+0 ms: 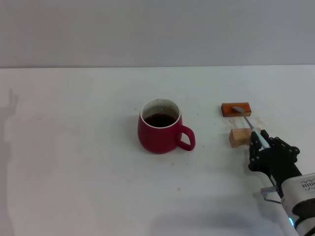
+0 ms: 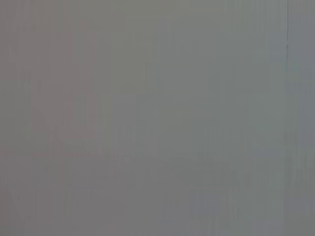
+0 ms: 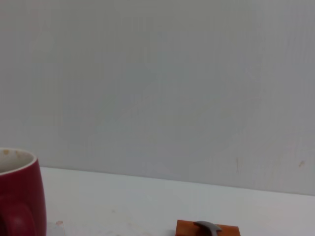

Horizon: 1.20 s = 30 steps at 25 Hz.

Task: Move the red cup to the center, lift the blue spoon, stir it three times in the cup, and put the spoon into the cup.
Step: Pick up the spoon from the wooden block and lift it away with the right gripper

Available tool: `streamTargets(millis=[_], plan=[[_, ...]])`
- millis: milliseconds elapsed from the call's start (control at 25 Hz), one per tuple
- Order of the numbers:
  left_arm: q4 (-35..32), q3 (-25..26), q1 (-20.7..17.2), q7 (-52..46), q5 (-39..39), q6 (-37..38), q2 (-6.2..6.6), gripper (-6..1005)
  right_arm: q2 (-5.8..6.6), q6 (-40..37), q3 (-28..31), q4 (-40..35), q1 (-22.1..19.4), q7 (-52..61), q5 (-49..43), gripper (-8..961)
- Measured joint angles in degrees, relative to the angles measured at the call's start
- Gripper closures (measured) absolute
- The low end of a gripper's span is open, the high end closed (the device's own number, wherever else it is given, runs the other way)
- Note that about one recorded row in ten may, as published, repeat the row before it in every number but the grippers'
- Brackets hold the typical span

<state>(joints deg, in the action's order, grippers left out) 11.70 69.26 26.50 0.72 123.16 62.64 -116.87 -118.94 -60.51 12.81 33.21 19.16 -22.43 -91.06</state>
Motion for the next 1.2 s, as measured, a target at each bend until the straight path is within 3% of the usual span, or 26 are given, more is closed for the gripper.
streamTargets(millis=[1200], plan=[[0.08,0.00,-0.69,-0.56,0.24,1.19,-0.01,138,-0.15,1.46,0.02,0.42,-0.88,0.16,0.14,791]])
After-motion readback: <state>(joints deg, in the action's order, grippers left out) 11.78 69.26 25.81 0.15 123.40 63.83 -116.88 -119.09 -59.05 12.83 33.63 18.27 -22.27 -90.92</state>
